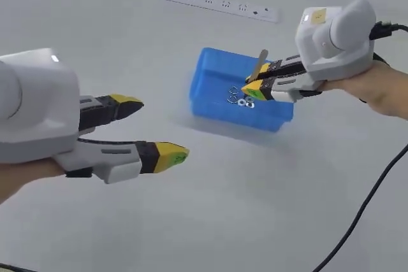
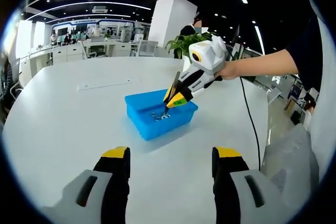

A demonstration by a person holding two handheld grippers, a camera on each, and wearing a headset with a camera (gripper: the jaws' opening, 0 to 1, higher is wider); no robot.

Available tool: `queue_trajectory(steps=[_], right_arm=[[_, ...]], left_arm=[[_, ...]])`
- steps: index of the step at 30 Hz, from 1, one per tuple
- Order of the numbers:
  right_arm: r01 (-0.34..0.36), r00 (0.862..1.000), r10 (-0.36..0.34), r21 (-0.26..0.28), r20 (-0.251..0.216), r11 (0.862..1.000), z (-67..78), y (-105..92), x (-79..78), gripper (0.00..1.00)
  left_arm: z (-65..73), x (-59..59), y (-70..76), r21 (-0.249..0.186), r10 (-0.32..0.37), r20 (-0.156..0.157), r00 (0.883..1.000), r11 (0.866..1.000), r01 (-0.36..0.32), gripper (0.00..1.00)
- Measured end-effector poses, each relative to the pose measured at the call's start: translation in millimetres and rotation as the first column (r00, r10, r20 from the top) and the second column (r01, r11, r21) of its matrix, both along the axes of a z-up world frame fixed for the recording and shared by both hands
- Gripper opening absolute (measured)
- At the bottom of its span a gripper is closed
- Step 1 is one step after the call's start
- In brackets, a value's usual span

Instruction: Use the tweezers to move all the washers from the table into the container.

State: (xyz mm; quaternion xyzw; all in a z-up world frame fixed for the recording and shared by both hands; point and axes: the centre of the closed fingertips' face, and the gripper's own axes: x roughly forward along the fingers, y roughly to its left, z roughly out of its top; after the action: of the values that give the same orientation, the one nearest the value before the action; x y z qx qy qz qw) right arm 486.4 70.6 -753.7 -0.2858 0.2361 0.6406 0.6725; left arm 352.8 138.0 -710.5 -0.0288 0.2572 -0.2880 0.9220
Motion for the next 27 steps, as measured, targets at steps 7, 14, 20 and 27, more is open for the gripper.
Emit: queue_trajectory(steps=[7, 14, 20, 27], right_arm=[[-0.013, 1.0, 0.013, 0.0, 0.005, 1.0, 8.2, 1.7, -3.0, 0.1], [-0.042, 0.999, 0.042, -0.017, 0.022, 0.999, 12.5, 5.3, -9.5, 0.1], [-0.092, 0.995, 0.093, -0.031, 0.041, 0.995, 18.1, 5.2, -21.7, 0.1], [-0.122, 0.99, 0.124, -0.034, 0.067, 0.992, 26.9, 5.9, -28.2, 0.1]], left_arm=[[15.8, 21.5, -4.3, 0.01, -0.026, 0.047, 0.999, 1.0, 0.025, 0.64], [52.8, 73.0, -33.9, 0.037, -0.141, 0.153, 0.978, 0.99, 0.137, 0.6], [63.2, 100.6, -68.0, 0.106, -0.297, 0.172, 0.939, 0.953, 0.282, 0.55], [50.6, 101.0, -97.0, 0.218, -0.487, 0.132, 0.864, 0.864, 0.454, 0.39]])
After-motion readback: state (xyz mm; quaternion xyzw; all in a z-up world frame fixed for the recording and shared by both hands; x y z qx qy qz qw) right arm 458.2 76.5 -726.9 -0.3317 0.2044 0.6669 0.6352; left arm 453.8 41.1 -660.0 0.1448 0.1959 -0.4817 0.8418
